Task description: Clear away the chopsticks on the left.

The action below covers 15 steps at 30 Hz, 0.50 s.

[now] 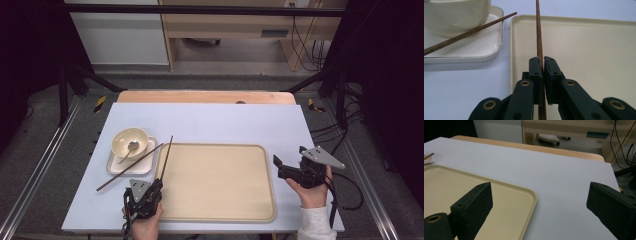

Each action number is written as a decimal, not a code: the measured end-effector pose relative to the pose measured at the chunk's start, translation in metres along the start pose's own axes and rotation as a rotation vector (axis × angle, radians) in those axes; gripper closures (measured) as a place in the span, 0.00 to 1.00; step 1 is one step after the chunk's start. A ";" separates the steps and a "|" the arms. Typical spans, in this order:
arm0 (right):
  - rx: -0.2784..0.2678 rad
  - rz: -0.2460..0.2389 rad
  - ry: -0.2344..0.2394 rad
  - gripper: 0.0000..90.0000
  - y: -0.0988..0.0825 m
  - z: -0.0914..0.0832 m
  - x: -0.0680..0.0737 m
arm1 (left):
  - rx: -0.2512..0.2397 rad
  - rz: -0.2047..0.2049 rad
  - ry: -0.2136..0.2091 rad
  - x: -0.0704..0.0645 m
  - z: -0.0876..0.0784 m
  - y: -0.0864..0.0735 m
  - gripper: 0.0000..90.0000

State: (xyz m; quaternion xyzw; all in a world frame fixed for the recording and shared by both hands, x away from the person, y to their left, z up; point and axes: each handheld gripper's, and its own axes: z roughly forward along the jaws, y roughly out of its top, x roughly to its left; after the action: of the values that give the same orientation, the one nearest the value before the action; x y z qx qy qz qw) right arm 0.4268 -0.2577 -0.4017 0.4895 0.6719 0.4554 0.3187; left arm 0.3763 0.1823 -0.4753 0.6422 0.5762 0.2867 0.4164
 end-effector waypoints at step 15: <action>0.010 -0.007 -0.004 0.08 -0.001 0.002 0.000 | 0.051 0.007 0.011 0.001 0.006 -0.008 0.94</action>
State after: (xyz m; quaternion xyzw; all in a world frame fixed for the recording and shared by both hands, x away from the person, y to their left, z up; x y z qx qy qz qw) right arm 0.4282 -0.2570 -0.4035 0.4894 0.6754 0.4500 0.3191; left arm 0.3775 0.1821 -0.4849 0.6529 0.5834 0.2768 0.3959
